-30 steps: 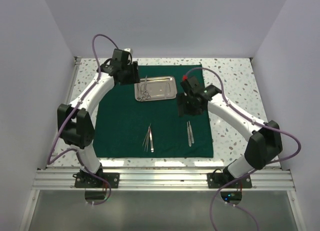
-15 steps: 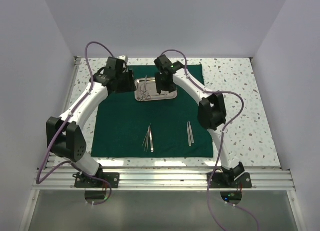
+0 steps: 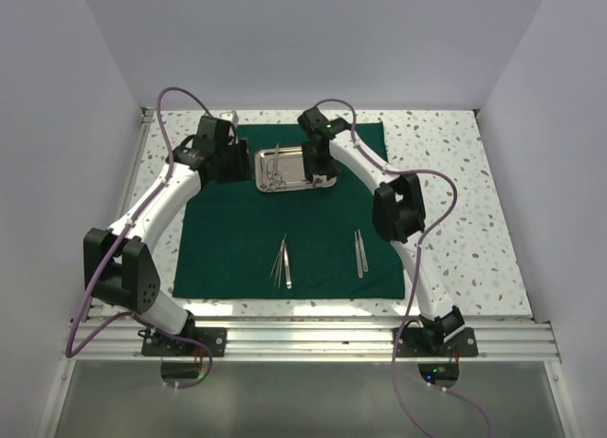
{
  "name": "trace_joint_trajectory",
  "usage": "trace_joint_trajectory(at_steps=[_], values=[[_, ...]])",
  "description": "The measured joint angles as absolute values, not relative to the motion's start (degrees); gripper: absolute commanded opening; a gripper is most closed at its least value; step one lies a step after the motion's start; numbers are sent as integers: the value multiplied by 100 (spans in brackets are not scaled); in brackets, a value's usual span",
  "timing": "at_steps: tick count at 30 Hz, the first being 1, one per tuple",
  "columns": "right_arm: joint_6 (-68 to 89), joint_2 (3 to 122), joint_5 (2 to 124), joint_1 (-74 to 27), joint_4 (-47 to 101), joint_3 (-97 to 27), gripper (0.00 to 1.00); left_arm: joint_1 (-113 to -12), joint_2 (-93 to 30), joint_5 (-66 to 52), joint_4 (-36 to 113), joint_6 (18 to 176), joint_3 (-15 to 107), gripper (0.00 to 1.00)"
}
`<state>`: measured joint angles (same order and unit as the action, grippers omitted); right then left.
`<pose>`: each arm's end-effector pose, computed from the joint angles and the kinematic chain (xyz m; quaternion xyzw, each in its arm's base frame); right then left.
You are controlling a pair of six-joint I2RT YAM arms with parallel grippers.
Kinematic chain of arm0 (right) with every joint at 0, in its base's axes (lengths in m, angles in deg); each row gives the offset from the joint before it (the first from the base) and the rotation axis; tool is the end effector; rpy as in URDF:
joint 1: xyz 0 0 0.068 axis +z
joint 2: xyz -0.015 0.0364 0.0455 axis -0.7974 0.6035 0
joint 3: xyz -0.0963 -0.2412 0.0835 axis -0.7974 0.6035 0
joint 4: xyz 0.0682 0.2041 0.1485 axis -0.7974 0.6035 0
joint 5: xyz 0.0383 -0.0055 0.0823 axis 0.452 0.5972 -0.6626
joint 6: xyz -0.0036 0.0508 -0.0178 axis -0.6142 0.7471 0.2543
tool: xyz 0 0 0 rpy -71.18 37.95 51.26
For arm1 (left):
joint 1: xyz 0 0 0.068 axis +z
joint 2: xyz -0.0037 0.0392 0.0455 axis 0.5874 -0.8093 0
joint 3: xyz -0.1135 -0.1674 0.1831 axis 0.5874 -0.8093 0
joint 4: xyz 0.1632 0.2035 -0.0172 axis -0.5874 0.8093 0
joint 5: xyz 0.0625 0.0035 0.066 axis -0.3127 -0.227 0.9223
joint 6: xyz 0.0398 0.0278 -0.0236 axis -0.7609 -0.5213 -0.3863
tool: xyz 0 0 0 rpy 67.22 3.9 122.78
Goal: Open and lay out the surgical kit
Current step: Pick up the medical item from the container.
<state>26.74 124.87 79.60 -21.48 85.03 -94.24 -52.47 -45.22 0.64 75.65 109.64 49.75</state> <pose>0.4512 0.2687 0.1945 -0.0554 0.9754 0.0183 0.2124 0.3269 -0.0973 0.2982 -0.0625 0.9327 -0.1304 0.3305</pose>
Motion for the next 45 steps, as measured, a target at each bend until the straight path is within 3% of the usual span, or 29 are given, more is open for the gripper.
trace_joint_trajectory(at_steps=[17, 22, 29, 36, 45], values=[[2873, 12749, 7851, -2137, 8343, -9435, 47, -5094, -4546, 11, 7506, 10958, 4975, 60], [2926, 12931, 7980, -2139, 8394, -9687, 34, -5021, -4546, 9, 7422, 10953, 4881, 60], [2924, 13186, 8330, -2024, 8715, -10170, 28, -4855, -4537, -30, 7387, 10936, 4630, 60], [2878, 13230, 8727, -1868, 8794, -10220, 2, -4613, -4491, -139, 7265, 10931, 4461, 60], [2819, 13243, 8810, -1868, 8844, -10296, 0, -4541, -4441, -264, 7134, 10892, 4230, 60]])
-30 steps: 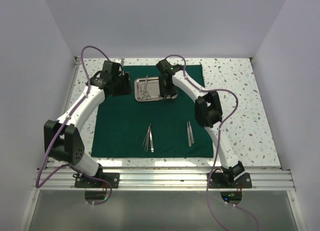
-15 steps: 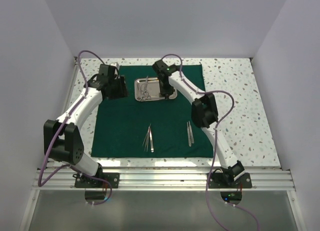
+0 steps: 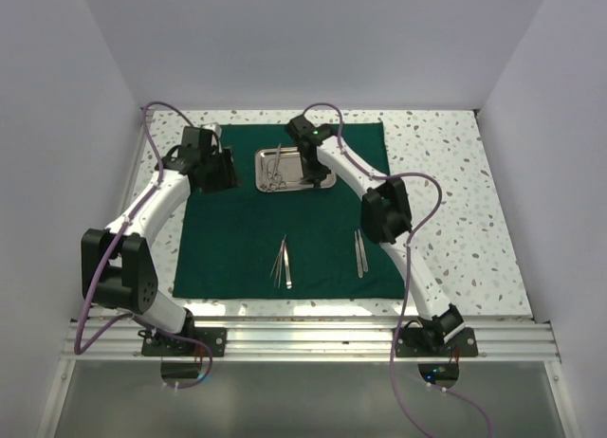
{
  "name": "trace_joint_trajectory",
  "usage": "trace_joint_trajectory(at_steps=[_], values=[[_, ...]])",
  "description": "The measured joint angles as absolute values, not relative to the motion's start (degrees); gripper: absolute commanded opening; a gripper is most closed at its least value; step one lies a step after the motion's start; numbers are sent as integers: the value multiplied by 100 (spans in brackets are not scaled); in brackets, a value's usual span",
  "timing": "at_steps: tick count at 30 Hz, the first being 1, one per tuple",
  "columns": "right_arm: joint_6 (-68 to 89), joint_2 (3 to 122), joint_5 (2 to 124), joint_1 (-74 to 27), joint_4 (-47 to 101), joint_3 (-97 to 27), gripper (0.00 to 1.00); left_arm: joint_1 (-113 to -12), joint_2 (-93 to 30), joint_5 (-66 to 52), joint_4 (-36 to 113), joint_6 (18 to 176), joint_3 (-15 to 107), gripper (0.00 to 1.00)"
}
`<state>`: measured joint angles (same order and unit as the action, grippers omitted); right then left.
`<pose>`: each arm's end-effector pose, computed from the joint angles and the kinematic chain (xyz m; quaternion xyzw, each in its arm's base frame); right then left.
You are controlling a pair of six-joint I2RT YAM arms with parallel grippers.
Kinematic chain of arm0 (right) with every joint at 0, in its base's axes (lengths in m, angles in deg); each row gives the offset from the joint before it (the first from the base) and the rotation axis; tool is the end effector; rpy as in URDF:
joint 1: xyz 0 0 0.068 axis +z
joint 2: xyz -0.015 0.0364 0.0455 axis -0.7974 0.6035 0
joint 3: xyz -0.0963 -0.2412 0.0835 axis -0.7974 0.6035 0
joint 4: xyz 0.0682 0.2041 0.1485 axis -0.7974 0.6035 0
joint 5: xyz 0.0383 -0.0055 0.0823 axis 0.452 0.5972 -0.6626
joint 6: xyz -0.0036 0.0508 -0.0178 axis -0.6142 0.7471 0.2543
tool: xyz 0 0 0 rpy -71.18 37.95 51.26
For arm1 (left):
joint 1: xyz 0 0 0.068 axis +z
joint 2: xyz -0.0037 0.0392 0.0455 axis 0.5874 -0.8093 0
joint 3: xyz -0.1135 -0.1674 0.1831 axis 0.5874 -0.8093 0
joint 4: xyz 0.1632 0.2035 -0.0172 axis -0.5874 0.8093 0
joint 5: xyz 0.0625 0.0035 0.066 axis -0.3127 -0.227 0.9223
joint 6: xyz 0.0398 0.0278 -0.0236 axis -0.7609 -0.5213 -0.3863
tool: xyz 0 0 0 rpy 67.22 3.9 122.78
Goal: Open and lay out the surgical kit
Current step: Pick up the medical item from the container, then place the medical item in the surgical kit.
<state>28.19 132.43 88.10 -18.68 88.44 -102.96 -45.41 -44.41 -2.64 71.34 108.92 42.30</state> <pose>0.4520 0.2940 0.1699 -0.0550 0.9707 -0.0475 0.2291 0.3276 -0.0570 0.2661 -0.1054 0.9354 -0.1280 0.3124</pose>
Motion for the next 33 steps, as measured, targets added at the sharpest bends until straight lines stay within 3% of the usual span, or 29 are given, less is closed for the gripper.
trace_joint_trajectory(at_steps=[2, 4, 5, 6, 13, 24, 33], values=[[2797, 13241, 8815, -1897, 8855, -10303, 0, -4541, -4441, -279, 7132, 10892, 4221, 60], [2749, 13230, 8754, -1941, 8853, -10303, 0, -4538, -4441, -288, 7121, 10872, 4221, 70], [2725, 13223, 8727, -1960, 8850, -10303, 0, -4538, -4441, -292, 7121, 10835, 4221, 78], [2694, 13210, 8710, -1991, 8850, -10299, 0, -4538, -4441, -297, 7121, 10835, 4221, 99], [2552, 12371, 8701, -2107, 8769, -9363, 0, -4536, -4472, -417, 6937, 10805, 4221, 99], [2650, 8485, 8402, -2096, 7574, -4576, 0, -4744, -5591, -371, 6896, 10800, 5130, 96], [2993, 7313, 7632, -1818, 7054, -1908, 0, -5266, -6716, -54, 7051, 10789, 6088, 99]])
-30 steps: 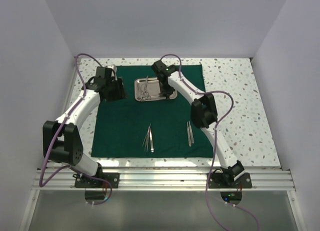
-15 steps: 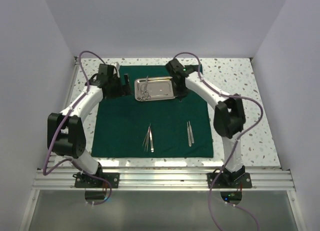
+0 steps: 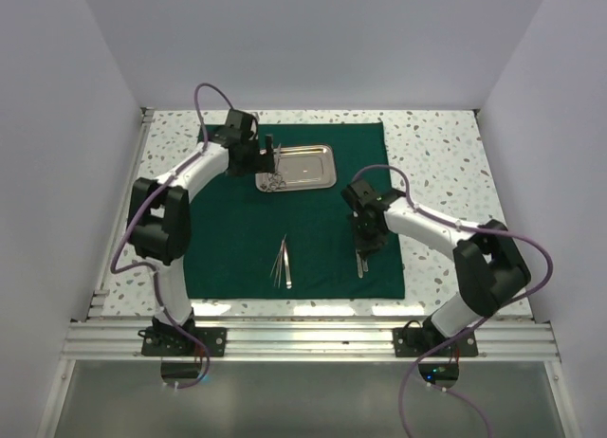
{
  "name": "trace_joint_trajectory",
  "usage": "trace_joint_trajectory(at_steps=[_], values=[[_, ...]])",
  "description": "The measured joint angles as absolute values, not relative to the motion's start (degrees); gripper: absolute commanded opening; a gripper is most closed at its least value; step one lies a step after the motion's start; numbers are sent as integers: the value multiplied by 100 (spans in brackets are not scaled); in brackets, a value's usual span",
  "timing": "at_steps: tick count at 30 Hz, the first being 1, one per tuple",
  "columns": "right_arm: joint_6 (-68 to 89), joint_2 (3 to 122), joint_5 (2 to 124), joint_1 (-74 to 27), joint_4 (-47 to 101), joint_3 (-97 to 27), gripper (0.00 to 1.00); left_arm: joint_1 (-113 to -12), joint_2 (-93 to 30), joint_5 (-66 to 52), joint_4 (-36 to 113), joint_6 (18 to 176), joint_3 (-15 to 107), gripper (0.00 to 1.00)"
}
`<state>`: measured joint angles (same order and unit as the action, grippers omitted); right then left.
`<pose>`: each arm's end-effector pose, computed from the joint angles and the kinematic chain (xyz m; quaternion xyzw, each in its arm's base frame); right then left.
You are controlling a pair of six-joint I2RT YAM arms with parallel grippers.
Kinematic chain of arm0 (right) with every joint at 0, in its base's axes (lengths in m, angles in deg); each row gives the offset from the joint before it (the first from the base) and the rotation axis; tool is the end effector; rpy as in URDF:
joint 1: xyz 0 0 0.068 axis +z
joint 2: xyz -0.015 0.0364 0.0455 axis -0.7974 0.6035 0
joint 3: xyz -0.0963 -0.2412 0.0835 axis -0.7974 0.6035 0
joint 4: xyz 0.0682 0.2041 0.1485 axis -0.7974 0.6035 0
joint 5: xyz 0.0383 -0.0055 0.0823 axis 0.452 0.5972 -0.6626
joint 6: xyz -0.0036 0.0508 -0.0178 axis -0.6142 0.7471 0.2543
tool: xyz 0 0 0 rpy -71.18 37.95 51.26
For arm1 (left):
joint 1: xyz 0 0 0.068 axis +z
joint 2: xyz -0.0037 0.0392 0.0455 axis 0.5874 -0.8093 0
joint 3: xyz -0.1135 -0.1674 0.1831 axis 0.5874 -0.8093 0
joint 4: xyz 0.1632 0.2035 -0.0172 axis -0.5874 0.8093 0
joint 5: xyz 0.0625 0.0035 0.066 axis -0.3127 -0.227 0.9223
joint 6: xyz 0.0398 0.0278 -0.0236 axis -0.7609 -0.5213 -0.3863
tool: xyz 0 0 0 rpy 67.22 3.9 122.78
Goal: Open and lay out the surgical kit
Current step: Place the medical item in the surgical kit, then pick up the medical item from the container.
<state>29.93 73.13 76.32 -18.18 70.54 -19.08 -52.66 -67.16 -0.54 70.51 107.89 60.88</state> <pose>0.2434 0.1640 0.1932 -0.0672 0.9889 0.0151 0.1313 0.4092 -0.1239 0.2264 -0.0447 0.9500 -0.1195 0.2849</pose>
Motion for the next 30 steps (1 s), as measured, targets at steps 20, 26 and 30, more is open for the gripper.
trace_joint_trajectory(at_steps=[20, 26, 30], values=[[2862, 5810, 7551, -1720, 7709, -1978, 83, -5631, -7910, 536, 7309, 10709, 7528, 78], [2703, 5812, 7667, -1720, 7943, -2340, 82, -5900, -7912, 741, 7287, 10726, 7257, 65], [2609, 5831, 7687, -1720, 8096, -2413, 82, -5931, -7918, 864, 7280, 10798, 7239, 58]])
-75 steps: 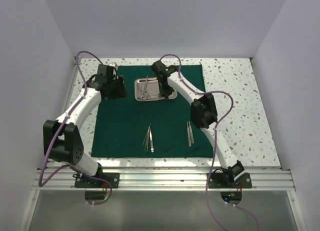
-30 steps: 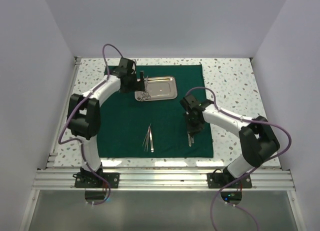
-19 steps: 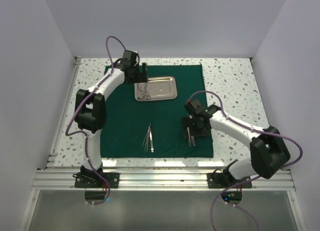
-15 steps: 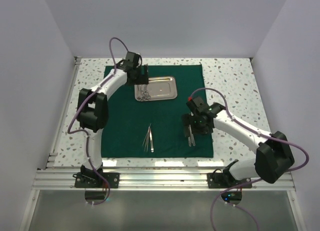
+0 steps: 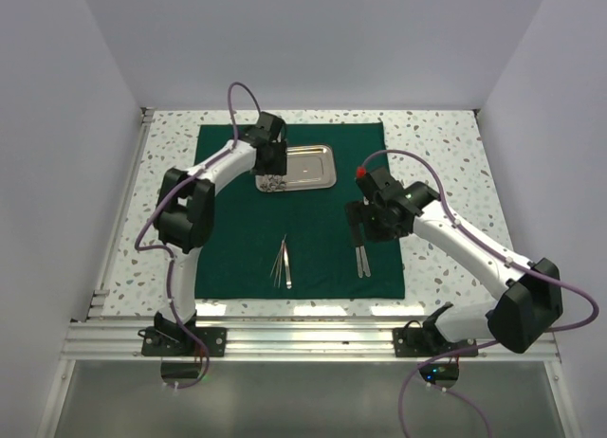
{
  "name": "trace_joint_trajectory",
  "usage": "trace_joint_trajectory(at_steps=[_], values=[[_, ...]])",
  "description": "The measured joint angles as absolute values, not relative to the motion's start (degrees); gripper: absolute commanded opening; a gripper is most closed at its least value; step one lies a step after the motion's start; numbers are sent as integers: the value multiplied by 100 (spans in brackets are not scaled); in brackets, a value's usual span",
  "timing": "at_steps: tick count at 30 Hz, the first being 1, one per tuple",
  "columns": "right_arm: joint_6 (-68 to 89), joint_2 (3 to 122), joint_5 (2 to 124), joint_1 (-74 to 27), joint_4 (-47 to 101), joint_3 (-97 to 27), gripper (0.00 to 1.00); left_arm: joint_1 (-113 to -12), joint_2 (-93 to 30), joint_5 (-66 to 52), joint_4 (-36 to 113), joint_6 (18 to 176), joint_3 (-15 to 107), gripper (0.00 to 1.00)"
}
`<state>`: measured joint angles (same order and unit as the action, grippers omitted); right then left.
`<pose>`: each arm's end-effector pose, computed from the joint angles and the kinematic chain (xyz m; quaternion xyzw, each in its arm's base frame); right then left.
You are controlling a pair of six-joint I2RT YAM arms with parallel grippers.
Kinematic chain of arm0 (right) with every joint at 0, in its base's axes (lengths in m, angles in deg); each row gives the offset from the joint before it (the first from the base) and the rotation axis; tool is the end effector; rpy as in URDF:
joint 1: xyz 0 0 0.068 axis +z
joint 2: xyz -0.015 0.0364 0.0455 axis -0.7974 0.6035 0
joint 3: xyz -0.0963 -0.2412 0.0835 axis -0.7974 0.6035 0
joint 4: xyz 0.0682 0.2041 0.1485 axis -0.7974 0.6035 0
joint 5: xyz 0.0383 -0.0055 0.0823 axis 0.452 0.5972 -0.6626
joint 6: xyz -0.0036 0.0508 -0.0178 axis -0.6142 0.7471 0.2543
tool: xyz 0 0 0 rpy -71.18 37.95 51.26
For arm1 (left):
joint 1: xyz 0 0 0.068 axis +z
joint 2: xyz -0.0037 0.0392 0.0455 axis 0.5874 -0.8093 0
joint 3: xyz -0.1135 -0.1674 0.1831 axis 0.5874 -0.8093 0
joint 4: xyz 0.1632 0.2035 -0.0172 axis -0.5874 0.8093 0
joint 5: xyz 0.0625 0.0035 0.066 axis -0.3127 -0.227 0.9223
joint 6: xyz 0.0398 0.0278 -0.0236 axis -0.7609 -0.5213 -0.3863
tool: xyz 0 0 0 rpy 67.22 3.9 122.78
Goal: Open and lay out the surgical kit
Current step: Pick up the medical item from the container.
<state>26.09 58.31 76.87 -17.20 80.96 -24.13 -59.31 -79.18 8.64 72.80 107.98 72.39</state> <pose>0.2095 0.1454 0.2783 -0.1019 0.9724 0.0477 0.2046 0.4350 -0.1828 0.1962 -0.0135 0.9566 -0.0562 0.2855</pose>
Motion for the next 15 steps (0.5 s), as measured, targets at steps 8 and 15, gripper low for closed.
trace_joint_trajectory(at_steps=[8, 15], values=[[2445, 5845, 7816, -1720, 8286, -2493, 82, -5924, -7971, 1087, 7252, 10881, 7224, 54], [2423, 5921, 7823, -1720, 8363, -2493, 81, -5924, -8087, 1170, 7215, 10883, 7139, 52]])
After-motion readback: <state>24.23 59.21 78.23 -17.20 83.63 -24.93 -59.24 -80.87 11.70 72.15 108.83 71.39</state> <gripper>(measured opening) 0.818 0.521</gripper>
